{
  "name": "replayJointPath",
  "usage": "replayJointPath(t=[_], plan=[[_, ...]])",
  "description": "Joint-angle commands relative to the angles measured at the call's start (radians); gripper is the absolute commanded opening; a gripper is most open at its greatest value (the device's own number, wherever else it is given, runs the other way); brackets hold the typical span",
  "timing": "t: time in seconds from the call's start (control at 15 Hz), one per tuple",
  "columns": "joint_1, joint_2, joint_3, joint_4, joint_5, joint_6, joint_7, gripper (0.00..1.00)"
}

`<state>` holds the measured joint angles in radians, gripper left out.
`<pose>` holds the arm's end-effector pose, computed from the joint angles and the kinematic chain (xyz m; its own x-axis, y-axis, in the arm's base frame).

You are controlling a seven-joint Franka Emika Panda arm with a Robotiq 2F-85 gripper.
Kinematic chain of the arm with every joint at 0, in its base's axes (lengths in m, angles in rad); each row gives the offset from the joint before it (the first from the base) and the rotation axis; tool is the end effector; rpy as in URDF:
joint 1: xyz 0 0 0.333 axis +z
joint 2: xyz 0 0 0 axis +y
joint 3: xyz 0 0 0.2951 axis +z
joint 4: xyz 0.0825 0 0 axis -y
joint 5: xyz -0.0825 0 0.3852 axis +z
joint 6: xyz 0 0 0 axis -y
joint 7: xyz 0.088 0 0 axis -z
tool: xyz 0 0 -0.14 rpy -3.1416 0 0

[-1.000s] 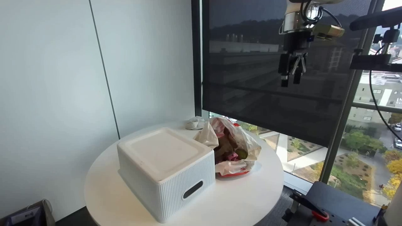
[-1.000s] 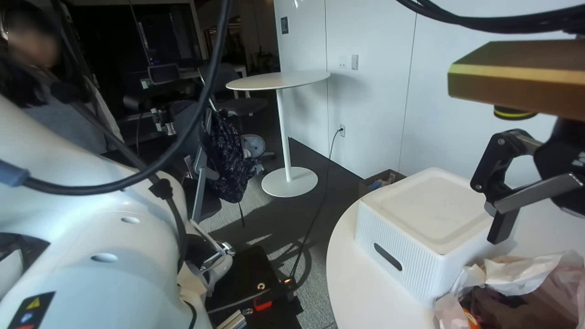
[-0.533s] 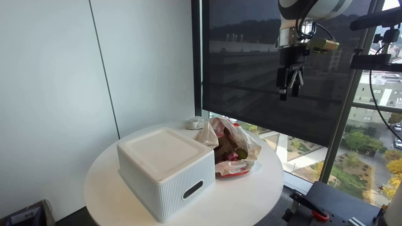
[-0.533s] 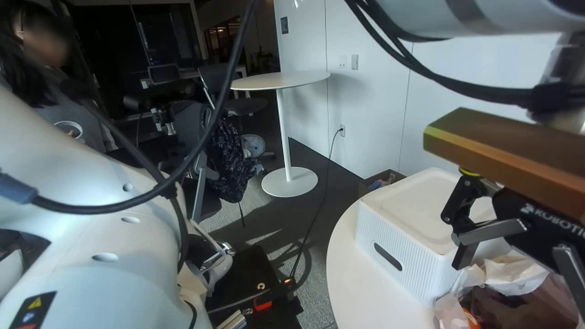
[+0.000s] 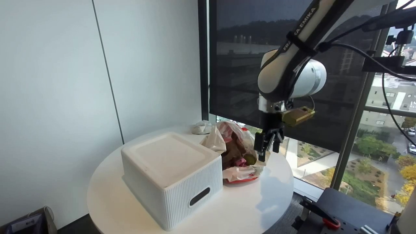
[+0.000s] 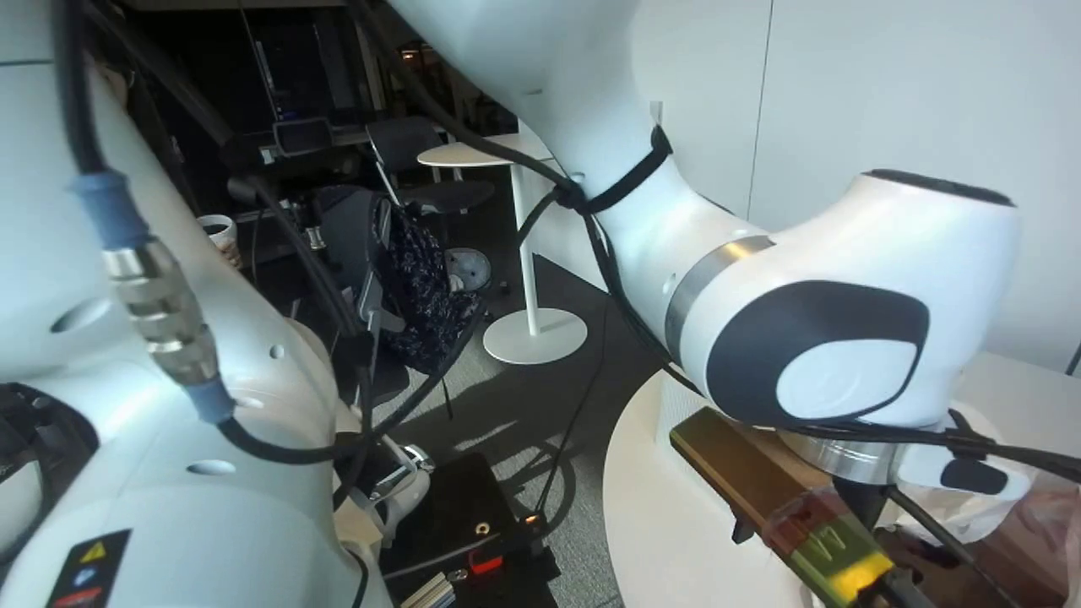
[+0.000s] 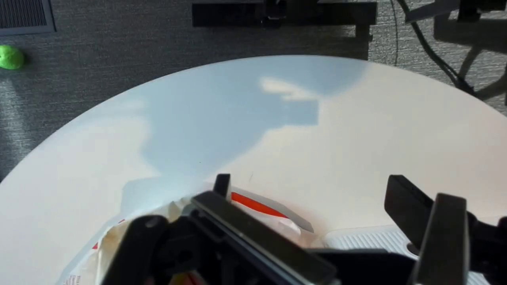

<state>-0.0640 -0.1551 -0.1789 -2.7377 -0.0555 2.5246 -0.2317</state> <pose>0.3790 -0.0901 0.2087 0.9975 0.0382 -0.0586 0.0376 -0.9992 -0.0119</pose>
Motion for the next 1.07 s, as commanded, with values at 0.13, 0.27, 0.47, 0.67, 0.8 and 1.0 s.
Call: replayJointPath(t=[0.13, 0.27, 0.47, 0.67, 0.8, 1.0], plan=[[0.079, 0.266, 0.133, 0.060, 0.113, 0.433, 0.141, 1.00], [0.081, 0.370, 0.143, 0.120, 0.075, 0.549, 0.213, 1.00], [0.124, 0.492, 0.047, 0.230, 0.007, 0.642, 0.270, 1.00], [0.191, 0.566, -0.080, 0.320, -0.011, 0.614, 0.281, 1.00], [0.212, 0.586, -0.136, 0.346, -0.013, 0.567, 0.285, 1.00], [0.166, 0.618, -0.107, 0.370, 0.004, 0.587, 0.272, 1.00]])
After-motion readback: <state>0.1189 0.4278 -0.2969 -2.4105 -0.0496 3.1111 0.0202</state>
